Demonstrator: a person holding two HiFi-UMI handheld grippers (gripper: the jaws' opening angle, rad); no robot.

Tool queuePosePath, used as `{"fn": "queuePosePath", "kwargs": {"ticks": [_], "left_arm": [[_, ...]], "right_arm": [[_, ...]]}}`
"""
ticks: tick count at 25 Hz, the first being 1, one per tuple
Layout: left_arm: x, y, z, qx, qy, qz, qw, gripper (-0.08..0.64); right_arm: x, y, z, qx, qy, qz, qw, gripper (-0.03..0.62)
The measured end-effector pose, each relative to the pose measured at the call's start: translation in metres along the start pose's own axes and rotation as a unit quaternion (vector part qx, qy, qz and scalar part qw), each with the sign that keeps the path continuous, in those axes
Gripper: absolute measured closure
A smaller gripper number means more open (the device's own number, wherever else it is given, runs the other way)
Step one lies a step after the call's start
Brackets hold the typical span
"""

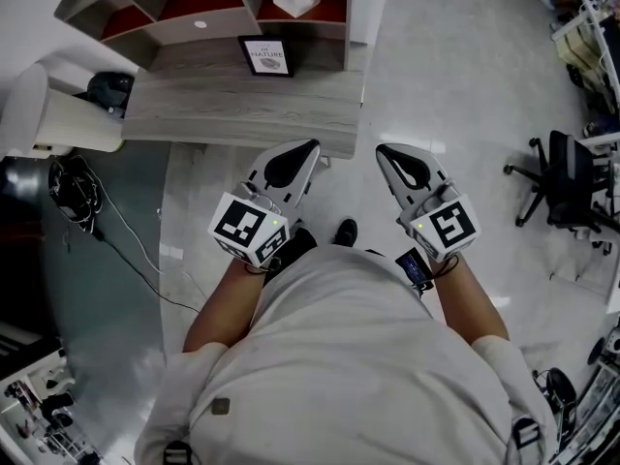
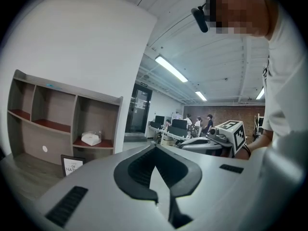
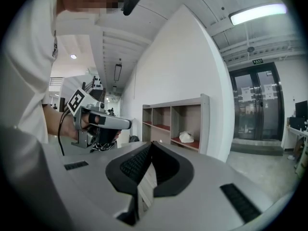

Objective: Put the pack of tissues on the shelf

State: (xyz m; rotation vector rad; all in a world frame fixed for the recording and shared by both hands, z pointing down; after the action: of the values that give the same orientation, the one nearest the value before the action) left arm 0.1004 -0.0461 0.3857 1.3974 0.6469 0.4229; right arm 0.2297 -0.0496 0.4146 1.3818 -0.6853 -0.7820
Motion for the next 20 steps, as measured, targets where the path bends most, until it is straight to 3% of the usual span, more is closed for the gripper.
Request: {"fn": "queuePosePath", "kwargs": {"ticks": [10, 20], "left_arm": [[0.020, -0.008, -0.033, 0.003, 0.024, 0.011, 0.9996, 0.545], [0.007, -0.014, -0.121, 0.006, 0.027, 0.017, 0.9995, 0.545]], "right_arm": [[-0.041, -0.012, -0.014, 0.011, 0.017, -0.003, 1.000, 0.572], [-0.123, -0.019, -0.005, 0.003, 0.014, -0.008, 1.000, 0.572]]}}
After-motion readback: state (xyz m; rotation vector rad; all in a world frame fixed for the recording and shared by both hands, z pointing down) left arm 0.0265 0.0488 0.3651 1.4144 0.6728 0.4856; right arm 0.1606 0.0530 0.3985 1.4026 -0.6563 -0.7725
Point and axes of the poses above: the fingertips, and each gripper's own axes: z forward along the fingers, x to its right, y out of its underside, the point moved 2 cm from there along -z, backward along the fingers, and after that the axes turned 5 degrees about x, right-handed, at the moved point
